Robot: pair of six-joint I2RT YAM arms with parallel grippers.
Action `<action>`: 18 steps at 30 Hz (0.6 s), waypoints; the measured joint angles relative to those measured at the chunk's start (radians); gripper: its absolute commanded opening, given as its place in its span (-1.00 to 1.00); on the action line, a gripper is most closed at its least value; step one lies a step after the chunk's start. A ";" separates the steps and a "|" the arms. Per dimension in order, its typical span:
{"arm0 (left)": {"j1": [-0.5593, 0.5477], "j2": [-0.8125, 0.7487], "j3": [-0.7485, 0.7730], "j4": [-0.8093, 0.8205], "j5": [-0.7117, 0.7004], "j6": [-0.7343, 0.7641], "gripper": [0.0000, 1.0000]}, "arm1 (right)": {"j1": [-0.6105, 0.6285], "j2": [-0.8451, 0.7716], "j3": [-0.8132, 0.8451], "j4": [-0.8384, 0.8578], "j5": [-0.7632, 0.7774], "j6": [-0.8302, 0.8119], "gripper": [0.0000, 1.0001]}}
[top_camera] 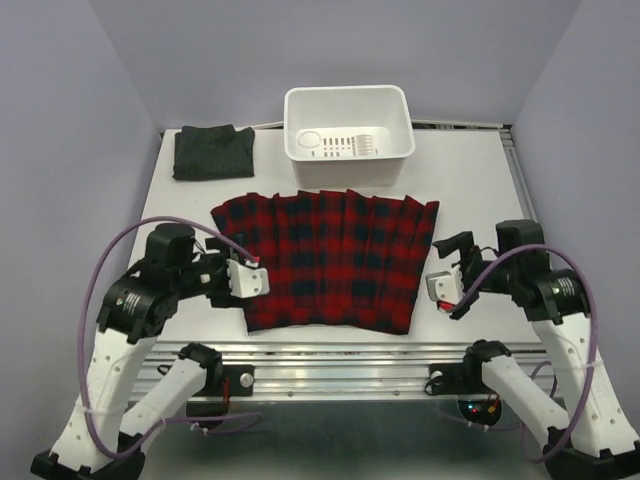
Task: Fold and stack the skirts
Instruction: Flatten the skirt out, then fold the skirt
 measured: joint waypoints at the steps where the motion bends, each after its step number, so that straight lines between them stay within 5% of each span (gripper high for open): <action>1: 0.000 -0.006 0.019 -0.008 0.002 -0.005 0.59 | 0.000 -0.025 0.014 -0.002 -0.016 0.022 1.00; 7: 0.000 0.072 0.113 0.081 0.008 -0.182 0.43 | 0.000 0.185 0.117 0.175 0.014 0.402 0.79; 12: 0.001 0.394 0.129 0.271 -0.115 -0.435 0.23 | 0.001 0.585 0.315 0.280 0.078 0.733 0.41; 18: 0.130 0.673 0.135 0.363 -0.138 -0.706 0.18 | 0.019 0.755 0.311 0.325 0.171 0.974 0.29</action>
